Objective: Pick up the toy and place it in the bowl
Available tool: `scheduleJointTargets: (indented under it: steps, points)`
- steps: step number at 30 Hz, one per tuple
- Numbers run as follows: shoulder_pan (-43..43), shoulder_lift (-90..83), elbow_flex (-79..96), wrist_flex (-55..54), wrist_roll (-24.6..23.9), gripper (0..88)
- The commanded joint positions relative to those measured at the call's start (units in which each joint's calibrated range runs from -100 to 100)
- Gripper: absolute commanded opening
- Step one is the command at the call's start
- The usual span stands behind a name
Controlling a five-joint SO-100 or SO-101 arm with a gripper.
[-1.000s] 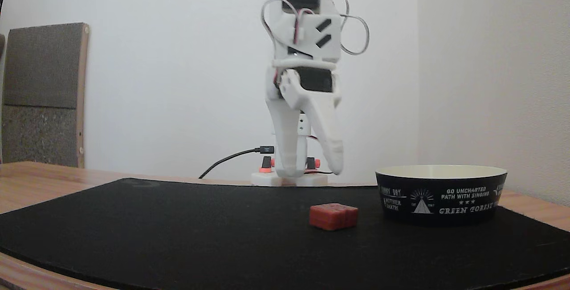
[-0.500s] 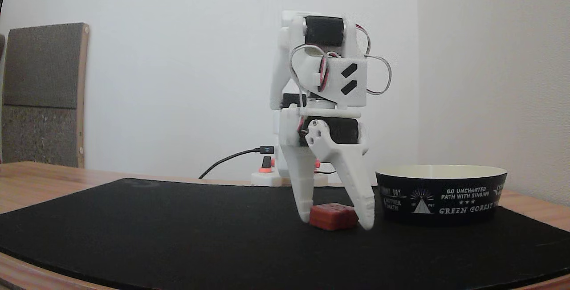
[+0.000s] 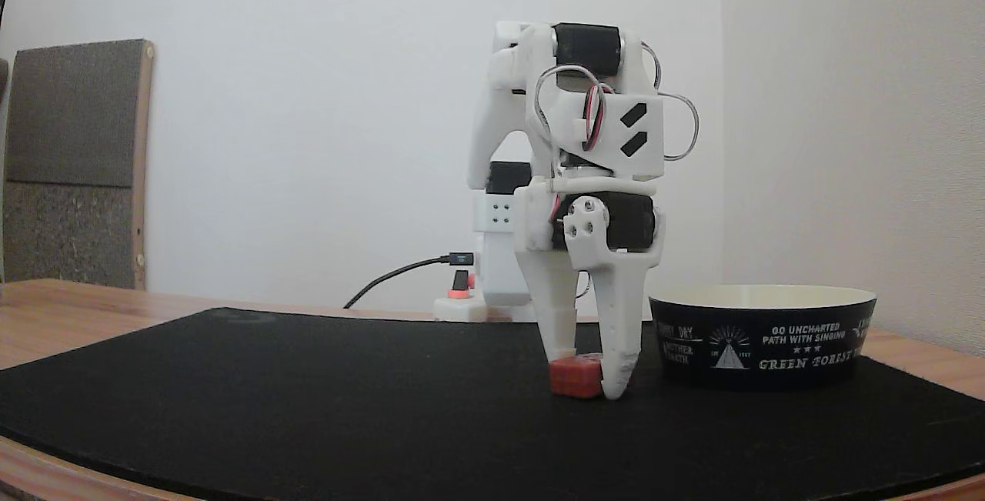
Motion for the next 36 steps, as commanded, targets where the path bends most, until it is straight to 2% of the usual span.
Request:
scheduleJointTargets:
  steps: [1,9,16,21,26,28,29,33,36]
  points:
    - [0.88,-0.15,0.44,-0.06,-0.25,2.6]
    - [1.96,-12.16,-11.10,5.95,-2.18,2.6]
    - [-8.91,-22.66,-18.58,14.84,-6.05,2.6]
    - [-18.53,-22.58,-13.26,15.18,-9.33,2.6]
    - [-21.29,-22.49,-7.31,11.96,-9.49,3.7]
    - [-20.87,-22.49,-5.96,10.69,-9.70,7.1]
    - [-20.54,-22.49,-5.15,9.93,-9.70,15.2]
    - [-19.62,-22.58,-4.88,9.50,-9.54,33.0]
    - [-18.61,-23.24,-4.79,7.39,-9.59,35.6]
